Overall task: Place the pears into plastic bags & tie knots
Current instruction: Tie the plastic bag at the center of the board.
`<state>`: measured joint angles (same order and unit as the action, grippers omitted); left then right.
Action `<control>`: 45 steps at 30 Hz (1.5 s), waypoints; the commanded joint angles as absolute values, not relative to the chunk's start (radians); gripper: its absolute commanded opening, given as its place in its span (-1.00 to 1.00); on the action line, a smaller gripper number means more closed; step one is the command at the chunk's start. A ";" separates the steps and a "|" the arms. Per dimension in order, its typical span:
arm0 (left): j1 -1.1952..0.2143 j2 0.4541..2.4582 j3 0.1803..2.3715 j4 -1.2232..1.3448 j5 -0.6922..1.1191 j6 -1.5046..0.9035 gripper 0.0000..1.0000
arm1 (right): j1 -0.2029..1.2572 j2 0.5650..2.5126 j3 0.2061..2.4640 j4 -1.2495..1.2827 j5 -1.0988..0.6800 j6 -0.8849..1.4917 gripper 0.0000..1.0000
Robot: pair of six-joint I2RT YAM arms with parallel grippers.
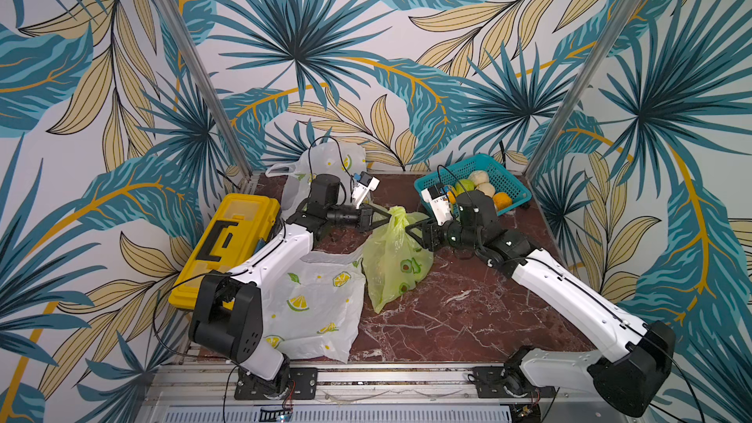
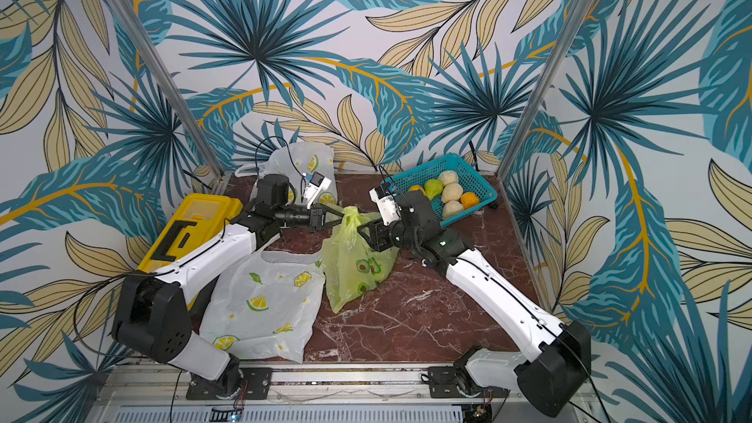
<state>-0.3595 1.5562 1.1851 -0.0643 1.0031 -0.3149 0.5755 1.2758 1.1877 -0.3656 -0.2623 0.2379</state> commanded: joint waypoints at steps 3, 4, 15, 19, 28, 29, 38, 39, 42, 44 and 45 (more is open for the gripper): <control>-0.368 1.516 1.197 -0.051 1.017 -0.311 -1.00 | 0.583 1.283 1.202 -0.357 -0.261 0.218 -0.17; -0.367 1.515 1.198 -0.051 1.019 -0.312 -1.00 | 0.583 1.290 1.204 -0.356 -0.262 0.218 -0.23; -0.328 1.422 1.167 -0.052 1.014 -0.344 -1.00 | 0.580 1.249 1.218 -0.529 -0.074 0.148 -1.00; -0.301 1.382 1.146 -0.054 1.049 -0.356 -1.00 | 0.564 1.189 1.175 -0.619 -0.001 0.109 -1.00; -0.282 1.382 1.137 -0.128 1.015 -0.317 -1.00 | 0.549 1.146 1.181 -0.712 0.135 0.065 -1.00; -0.285 1.384 1.138 -0.128 1.009 -0.320 -1.00 | 0.550 1.146 1.180 -0.712 0.136 0.066 -1.00; -0.320 1.397 1.081 -0.128 0.955 -0.300 -1.00 | 0.551 1.163 1.121 -0.688 0.151 0.094 -1.00; -0.329 1.405 1.080 -0.128 0.949 -0.299 -1.00 | 0.551 1.172 1.107 -0.678 0.137 0.103 -1.00; -0.364 1.410 1.099 -0.128 0.949 -0.292 -1.00 | 0.549 1.167 1.120 -0.651 0.038 0.163 -1.00; -0.388 1.401 1.115 -0.128 0.955 -0.277 -1.00 | 0.543 1.151 1.150 -0.617 -0.060 0.202 -0.63; -0.395 1.397 1.119 -0.129 0.954 -0.268 -1.00 | 0.543 1.156 1.181 -0.628 -0.091 0.207 -0.41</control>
